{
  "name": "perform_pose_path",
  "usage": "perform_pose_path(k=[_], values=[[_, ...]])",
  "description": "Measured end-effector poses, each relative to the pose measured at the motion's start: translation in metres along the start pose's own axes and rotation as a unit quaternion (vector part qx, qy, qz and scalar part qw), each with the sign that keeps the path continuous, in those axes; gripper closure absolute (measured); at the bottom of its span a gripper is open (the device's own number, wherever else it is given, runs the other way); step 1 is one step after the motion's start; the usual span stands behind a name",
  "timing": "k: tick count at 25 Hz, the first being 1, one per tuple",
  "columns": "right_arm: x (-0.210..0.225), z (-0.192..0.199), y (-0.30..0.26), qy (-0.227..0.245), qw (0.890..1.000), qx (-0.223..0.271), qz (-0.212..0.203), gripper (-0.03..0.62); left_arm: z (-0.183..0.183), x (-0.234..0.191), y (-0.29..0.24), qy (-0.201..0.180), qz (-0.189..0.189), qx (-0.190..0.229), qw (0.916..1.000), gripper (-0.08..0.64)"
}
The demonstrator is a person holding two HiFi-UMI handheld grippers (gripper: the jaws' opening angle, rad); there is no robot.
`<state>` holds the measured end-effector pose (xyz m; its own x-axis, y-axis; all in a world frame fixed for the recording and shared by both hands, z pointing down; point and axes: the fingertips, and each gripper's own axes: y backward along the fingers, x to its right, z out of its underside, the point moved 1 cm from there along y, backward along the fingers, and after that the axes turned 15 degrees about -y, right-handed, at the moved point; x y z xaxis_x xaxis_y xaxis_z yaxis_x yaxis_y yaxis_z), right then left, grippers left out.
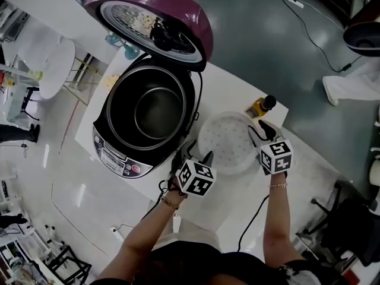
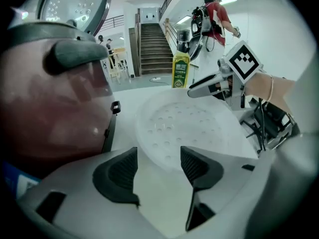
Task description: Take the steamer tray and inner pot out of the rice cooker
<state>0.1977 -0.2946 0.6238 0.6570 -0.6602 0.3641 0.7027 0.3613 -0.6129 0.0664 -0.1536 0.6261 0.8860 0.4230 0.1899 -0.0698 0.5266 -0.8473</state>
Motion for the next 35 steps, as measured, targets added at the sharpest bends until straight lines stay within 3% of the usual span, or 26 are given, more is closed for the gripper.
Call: perform_pose_path(k=[4, 11, 15, 17, 19, 22, 26, 30, 33, 35], values=[[0.000, -0.005, 0.025, -0.016, 0.999, 0.029, 0.023, 0.398, 0.000, 0.007, 0.017, -0.012, 0.002, 0.006, 0.9999, 0.302], [-0.011, -0.011, 0.086, -0.042, 0.995, 0.079, 0.050, 0.397, 0.000, 0.033, 0.074, -0.026, 0.047, 0.047, 0.9975, 0.302], [-0.032, -0.012, 0.114, -0.046, 0.992, 0.098, 0.061, 0.398, -0.020, 0.048, 0.128, -0.072, 0.120, 0.115, 0.9834, 0.304], [-0.044, -0.014, 0.121, -0.039, 0.992, 0.102, 0.065, 0.397, -0.034, 0.036, 0.157, -0.082, 0.104, 0.164, 0.9775, 0.309], [-0.057, -0.019, 0.123, -0.032, 0.991, 0.107, 0.070, 0.397, -0.046, 0.014, 0.185, -0.078, 0.065, 0.212, 0.9720, 0.409], [-0.081, -0.031, 0.126, -0.026, 0.989, 0.122, 0.077, 0.397, -0.061, -0.015, 0.223, -0.070, 0.041, 0.279, 0.9569, 0.451], [-0.127, -0.060, 0.131, -0.027, 0.980, 0.171, 0.100, 0.399, -0.062, -0.069, 0.267, -0.123, -0.004, 0.334, 0.9346, 0.457], [-0.185, -0.093, 0.121, -0.010, 0.968, 0.212, 0.131, 0.398, -0.030, -0.148, 0.285, -0.118, -0.041, 0.337, 0.9330, 0.457], [-0.214, -0.101, 0.109, -0.018, 0.963, 0.220, 0.154, 0.399, -0.007, -0.191, 0.289, -0.068, -0.038, 0.339, 0.9376, 0.457], [-0.232, -0.106, 0.093, -0.033, 0.961, 0.224, 0.159, 0.398, 0.005, -0.217, 0.290, -0.055, -0.032, 0.332, 0.9413, 0.456]])
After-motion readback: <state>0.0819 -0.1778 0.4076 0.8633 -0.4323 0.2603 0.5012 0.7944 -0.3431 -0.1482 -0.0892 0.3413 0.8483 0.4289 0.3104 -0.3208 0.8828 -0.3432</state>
